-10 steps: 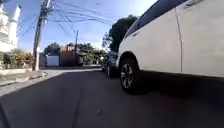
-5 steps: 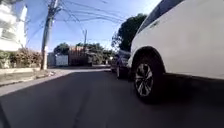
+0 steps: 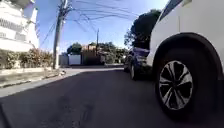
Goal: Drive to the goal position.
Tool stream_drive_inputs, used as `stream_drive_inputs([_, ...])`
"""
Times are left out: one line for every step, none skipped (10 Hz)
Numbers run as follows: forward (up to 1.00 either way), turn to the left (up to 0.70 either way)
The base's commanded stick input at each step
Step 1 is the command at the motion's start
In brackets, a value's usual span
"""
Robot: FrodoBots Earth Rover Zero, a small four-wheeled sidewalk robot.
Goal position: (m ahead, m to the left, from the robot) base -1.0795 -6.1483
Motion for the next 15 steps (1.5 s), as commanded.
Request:
stream_drive_inputs([1.0,0.39])
stream_drive_inputs([1.0,0.39])
stream_drive_inputs([1.0,0.39])
stream_drive_inputs([1.0,0.39])
stream_drive_inputs([0.99,0.21])
stream_drive_inputs([0.97,-0.01])
stream_drive_inputs([0.96,-0.11])
stream_drive_inputs([0.96,-0.14])
stream_drive_inputs([0.96,-0.02])
stream_drive_inputs([0.96,-0.01])
stream_drive_inputs([0.97,-0.01])
stream_drive_inputs([0.97,-0.01])
stream_drive_inputs([0.97,-0.01])
stream_drive_inputs([0.97,-0.01])
stream_drive_inputs([0.95,-0.16])
